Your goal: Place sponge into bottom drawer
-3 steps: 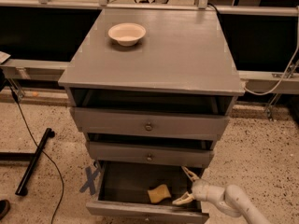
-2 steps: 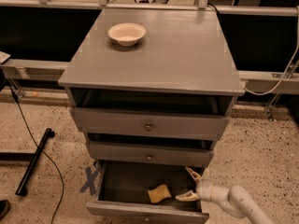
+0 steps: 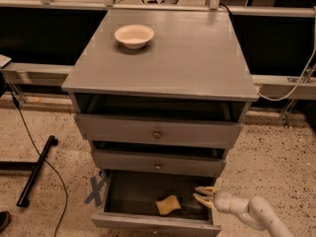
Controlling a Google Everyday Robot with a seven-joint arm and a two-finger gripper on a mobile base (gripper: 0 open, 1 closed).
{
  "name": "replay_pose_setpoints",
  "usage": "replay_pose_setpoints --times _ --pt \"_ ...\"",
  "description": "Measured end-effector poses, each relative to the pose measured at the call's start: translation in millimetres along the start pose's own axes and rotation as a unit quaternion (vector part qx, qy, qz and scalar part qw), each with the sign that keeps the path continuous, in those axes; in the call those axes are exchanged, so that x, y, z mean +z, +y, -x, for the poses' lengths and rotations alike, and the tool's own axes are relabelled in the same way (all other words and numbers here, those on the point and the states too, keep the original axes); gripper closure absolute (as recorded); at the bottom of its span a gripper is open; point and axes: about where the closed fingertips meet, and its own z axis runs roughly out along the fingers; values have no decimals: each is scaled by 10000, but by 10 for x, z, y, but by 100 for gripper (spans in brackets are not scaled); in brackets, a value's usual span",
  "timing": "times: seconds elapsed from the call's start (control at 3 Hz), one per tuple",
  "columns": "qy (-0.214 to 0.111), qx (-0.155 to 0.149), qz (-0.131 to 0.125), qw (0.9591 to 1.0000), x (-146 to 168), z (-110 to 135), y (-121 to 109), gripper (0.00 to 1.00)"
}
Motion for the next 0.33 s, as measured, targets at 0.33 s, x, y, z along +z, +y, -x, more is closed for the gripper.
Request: replay_pose_setpoints --times 0.33 --pt "-109 69 -69 9999 -179 27 -98 92"
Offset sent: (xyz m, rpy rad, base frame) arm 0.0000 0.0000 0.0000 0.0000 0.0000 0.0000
